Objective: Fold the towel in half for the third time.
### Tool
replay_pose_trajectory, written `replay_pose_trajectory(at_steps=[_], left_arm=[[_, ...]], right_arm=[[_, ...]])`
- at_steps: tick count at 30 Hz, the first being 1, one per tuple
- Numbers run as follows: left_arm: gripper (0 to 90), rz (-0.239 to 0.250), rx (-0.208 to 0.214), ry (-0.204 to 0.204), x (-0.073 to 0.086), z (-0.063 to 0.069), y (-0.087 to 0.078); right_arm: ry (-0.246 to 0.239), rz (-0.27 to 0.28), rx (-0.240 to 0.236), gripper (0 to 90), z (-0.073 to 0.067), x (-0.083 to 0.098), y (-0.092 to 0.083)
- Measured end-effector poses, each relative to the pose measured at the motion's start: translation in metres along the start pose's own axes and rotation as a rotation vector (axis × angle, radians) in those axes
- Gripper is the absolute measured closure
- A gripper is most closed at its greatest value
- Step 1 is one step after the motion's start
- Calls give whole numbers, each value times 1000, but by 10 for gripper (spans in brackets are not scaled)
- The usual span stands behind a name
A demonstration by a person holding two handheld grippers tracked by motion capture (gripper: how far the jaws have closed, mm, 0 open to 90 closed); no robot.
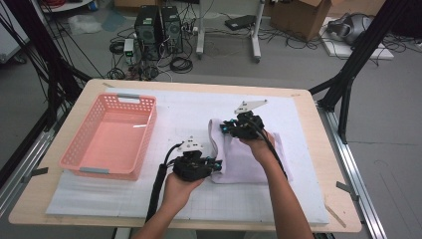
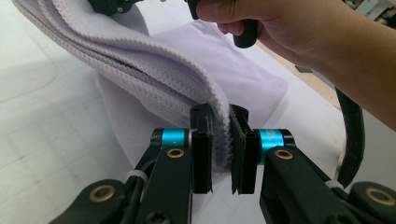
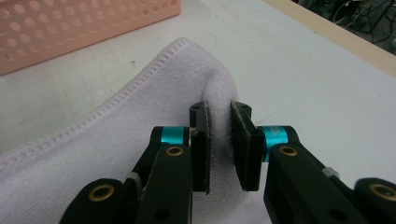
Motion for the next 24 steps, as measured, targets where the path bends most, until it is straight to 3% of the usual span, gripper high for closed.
replay_pose_trajectory(at_steps=[12,17,22,24], left_arm=[[798,-20,15,3,-2,3,44],[770,-8,27,15,-2,5,53],[569,12,27,64,-4,6,51],[446,33,28,78,-6,7,47]], right_arm=[[22,7,29,792,29,22,-16],[22,4,38,798,38,32,-22],[17,6,42,802,48,43,-26],[17,14,40,804,50,46,-27]])
Point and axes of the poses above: each handheld gripper's, and its own axes: y roughly forward along the jaws, x roughly out of its underside, z roughly to its right, the point moved 8 cm from there along y, roughly forward along the jaws, and after that the axes turned 11 degrees about x, right-handed, at the moved point
